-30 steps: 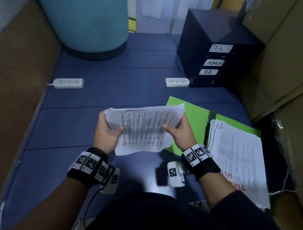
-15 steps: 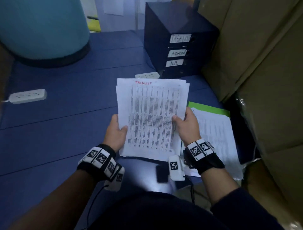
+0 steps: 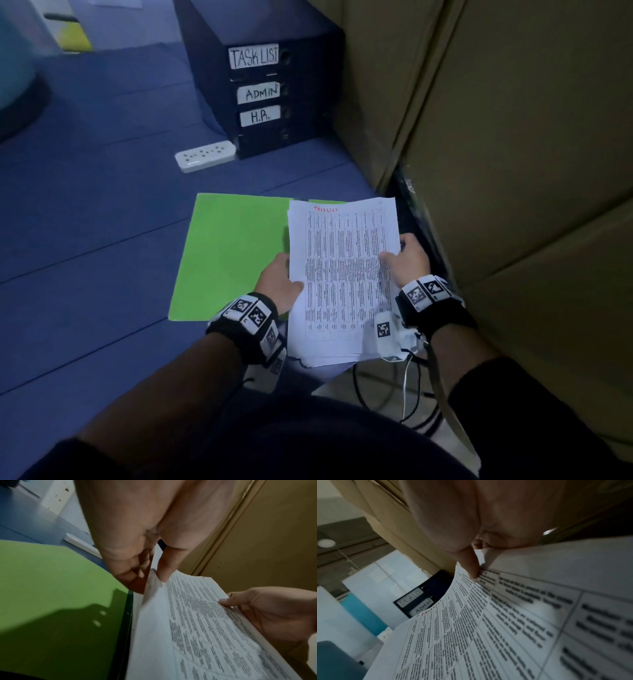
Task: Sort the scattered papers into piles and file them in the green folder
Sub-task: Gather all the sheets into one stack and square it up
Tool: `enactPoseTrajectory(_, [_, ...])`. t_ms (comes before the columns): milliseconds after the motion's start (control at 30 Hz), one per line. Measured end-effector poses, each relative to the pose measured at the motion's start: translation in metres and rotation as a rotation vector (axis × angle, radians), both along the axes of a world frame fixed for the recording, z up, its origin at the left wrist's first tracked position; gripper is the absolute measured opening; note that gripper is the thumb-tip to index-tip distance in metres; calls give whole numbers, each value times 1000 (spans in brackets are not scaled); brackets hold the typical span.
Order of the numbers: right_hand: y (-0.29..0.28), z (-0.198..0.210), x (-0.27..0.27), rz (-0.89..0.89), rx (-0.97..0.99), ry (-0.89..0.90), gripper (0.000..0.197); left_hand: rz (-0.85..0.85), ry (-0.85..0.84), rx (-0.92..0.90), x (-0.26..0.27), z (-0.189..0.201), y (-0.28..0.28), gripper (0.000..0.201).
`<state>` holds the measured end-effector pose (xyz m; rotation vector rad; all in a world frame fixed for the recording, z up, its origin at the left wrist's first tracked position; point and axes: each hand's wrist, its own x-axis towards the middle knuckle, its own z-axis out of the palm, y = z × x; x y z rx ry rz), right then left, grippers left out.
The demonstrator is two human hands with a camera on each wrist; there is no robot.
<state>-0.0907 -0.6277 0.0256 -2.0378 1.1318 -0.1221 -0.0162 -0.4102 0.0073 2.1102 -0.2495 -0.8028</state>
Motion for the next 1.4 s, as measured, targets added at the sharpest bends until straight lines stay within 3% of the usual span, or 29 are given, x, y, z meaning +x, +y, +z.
enactPoseTrajectory(133, [-19,-26,-9,16,4,258,72,57,52,110,0,-19,-8,76])
enactPoseTrajectory(200, [-23,-39,-15,59,104,370,89,2,93,166,-1,-25,-9,74])
enactPoseTrajectory(300, [-23,-54,-19,26,159,385,98,-42,135,116,-2,-30,-14,56])
enactPoseTrajectory(533, [-19,-60,-7,7,96,495,103,28,244,60,1,-32,-25,68])
enactPoseTrajectory(667, [-25,-61,-2,-4,156,532,109,16,270,38,3,-35,-26,58])
enactPoseTrajectory(867, [-16,-60,0,-25,81,561,99,11,274,19,7,-39,-28,61])
enactPoseTrajectory(1167, [-22,-63,2,-60,205,512,101,20,277,-12,8,-50,-30,67])
enactPoseTrajectory(1400, [-12,-59,4,-64,77,549,89,-9,263,-18,12,-65,-33,72])
